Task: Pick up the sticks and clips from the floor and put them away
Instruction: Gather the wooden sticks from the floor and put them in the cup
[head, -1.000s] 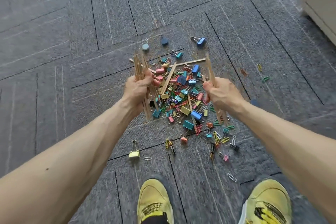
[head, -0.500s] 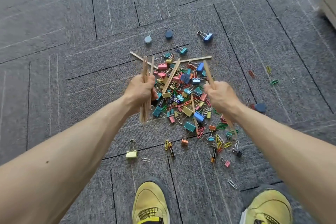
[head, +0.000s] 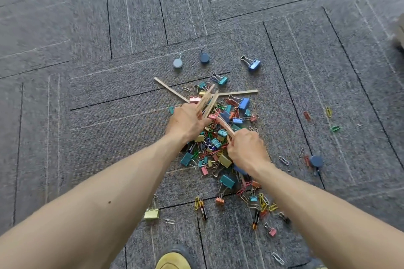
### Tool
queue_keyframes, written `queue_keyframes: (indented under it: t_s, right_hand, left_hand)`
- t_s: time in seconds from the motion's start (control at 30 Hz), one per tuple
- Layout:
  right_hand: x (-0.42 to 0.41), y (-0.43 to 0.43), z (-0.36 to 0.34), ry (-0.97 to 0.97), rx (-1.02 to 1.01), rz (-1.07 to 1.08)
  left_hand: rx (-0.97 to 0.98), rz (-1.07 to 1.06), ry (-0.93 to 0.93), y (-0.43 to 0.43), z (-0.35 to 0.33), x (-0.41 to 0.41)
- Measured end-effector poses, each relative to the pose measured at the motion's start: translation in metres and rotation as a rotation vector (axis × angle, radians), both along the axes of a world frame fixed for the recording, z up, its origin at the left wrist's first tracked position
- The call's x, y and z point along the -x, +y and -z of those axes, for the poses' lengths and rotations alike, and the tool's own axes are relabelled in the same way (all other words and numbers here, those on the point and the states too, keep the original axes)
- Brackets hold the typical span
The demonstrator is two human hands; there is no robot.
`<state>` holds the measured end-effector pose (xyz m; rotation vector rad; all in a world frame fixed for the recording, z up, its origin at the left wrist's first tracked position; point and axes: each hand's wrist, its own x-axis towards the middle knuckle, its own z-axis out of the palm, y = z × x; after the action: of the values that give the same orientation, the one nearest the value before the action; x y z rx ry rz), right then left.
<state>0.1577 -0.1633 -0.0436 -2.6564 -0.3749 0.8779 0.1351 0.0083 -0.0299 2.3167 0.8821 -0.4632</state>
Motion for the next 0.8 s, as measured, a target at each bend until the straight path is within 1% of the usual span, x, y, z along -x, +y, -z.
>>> queue_keyframes:
  t_s: [0.07,0.2,0.3,0.4,0.53,0.67,0.8]
  right_hand:
    - [-0.006,-0.002,0.001,0.037,-0.029,-0.023]
    - [-0.025,-0.007,-0.006,0.143,-0.087,-0.059]
    - [-0.039,-0.011,-0.015,0.309,-0.187,0.028]
    - [-0.052,-0.014,-0.023,0.378,-0.240,0.072]
    - [-0.066,-0.013,-0.028,0.457,-0.322,0.146]
    - [-0.077,-0.010,-0.031,0.483,-0.332,0.171]
    - [-0.089,-0.004,-0.030,0.470,-0.345,0.190]
  left_hand:
    - [-0.052,0.047,0.016,-0.002,0.000,-0.001]
    - [-0.095,0.086,0.035,-0.004,-0.001,-0.007]
    - [-0.099,0.090,0.041,-0.001,0.004,-0.007]
    - [-0.079,0.135,0.032,0.006,0.006,-0.008]
    - [0.080,0.147,0.008,0.018,0.003,-0.012]
    - [0.294,0.057,0.003,0.024,-0.006,-0.012]
    - [0.381,0.007,-0.061,0.039,-0.013,-0.015]
